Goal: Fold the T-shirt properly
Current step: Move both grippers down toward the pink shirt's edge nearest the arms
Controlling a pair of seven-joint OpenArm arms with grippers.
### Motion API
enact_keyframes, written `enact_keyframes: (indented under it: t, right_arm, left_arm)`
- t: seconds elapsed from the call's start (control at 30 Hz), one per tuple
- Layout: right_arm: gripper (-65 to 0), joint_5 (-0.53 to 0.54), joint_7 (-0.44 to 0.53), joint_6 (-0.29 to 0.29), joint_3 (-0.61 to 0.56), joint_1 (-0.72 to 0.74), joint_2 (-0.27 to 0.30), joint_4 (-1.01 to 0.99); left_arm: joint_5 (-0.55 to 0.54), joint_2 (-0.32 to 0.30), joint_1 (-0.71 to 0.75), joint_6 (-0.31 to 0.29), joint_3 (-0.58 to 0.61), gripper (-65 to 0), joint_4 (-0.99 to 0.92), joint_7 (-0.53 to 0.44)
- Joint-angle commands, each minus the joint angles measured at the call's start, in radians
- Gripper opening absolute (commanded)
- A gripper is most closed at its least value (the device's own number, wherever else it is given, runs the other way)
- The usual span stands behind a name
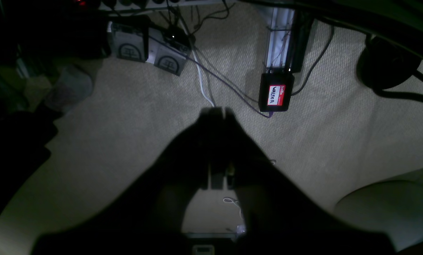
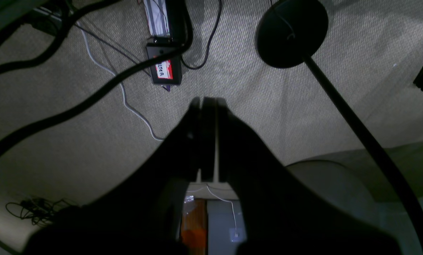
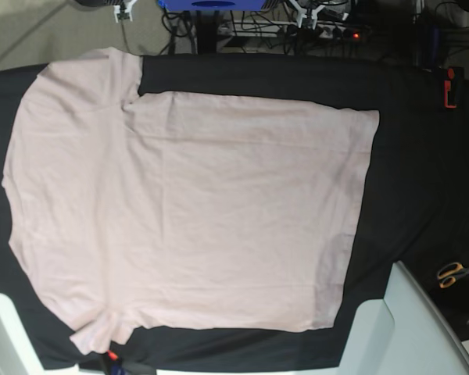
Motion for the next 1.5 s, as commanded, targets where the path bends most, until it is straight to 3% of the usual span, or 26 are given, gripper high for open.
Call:
enact_keyframes:
  t: [0.0,0.47,0.6,0.67,0.73,0.97,1.07,1.2,1.33,1.4,1.47]
  right_arm:
    - [-64.8,0.001,0.0,0.006,0.003,-0.005,0.0,0.002]
    - [-65.0,0.001,0.003,0.001,0.003,-0.021,0.0,0.007]
    - [-65.0,0.001,-0.024,0.001,0.004,-0.093,-0.004,0.1]
    - [-65.0,0.003,-0.101,0.001,0.004,-0.162,-0.004,0.222]
    - [-65.0,0.003,-0.205,0.001,0.007,-0.26,0.0,0.403]
    - [-65.0,0.003,-0.483,0.006,0.216,-0.558,-0.032,1.067]
    - [-65.0,0.003,-0.503,0.007,0.265,-0.627,-0.044,1.262]
    - [-65.0,0.054,-0.506,0.013,0.316,-0.676,-0.077,1.517]
    - [-64.5,0.268,-0.506,0.144,0.425,-0.655,-0.075,1.67]
    - [-64.2,0.394,-0.512,0.24,0.494,-0.633,-0.077,1.719]
    - [-64.2,0.543,-0.577,0.351,0.546,-0.598,-0.077,1.741]
  left_arm:
    - [0.003,-0.005,0.007,0.002,0.002,-65.0,0.002,-0.001]
    - [-0.004,-0.005,0.011,0.002,-0.009,-65.0,0.009,-0.003]
    - [-0.006,-0.012,0.091,0.002,-0.009,-65.0,0.058,-0.141]
    - [-0.006,-0.021,0.16,0.002,-0.009,-65.0,0.131,-0.213]
    - [-0.006,-0.044,0.237,0.002,-0.009,-65.0,0.22,-0.225]
    - [-0.007,-0.127,0.436,0.004,-0.012,-65.0,0.566,-0.23]
    - [-0.023,-0.153,0.495,0.004,-0.012,-65.0,0.716,-0.23]
    - [-0.198,-0.213,0.579,0.004,-0.012,-65.0,0.954,-0.228]
    - [-0.408,-0.282,0.636,0.004,-0.012,-65.0,1.181,-0.231]
    - [-0.456,-0.303,0.65,0.002,-0.012,-65.0,1.273,-0.231]
    - [-0.471,-0.314,0.653,0.002,-0.013,-65.0,1.343,-0.228]
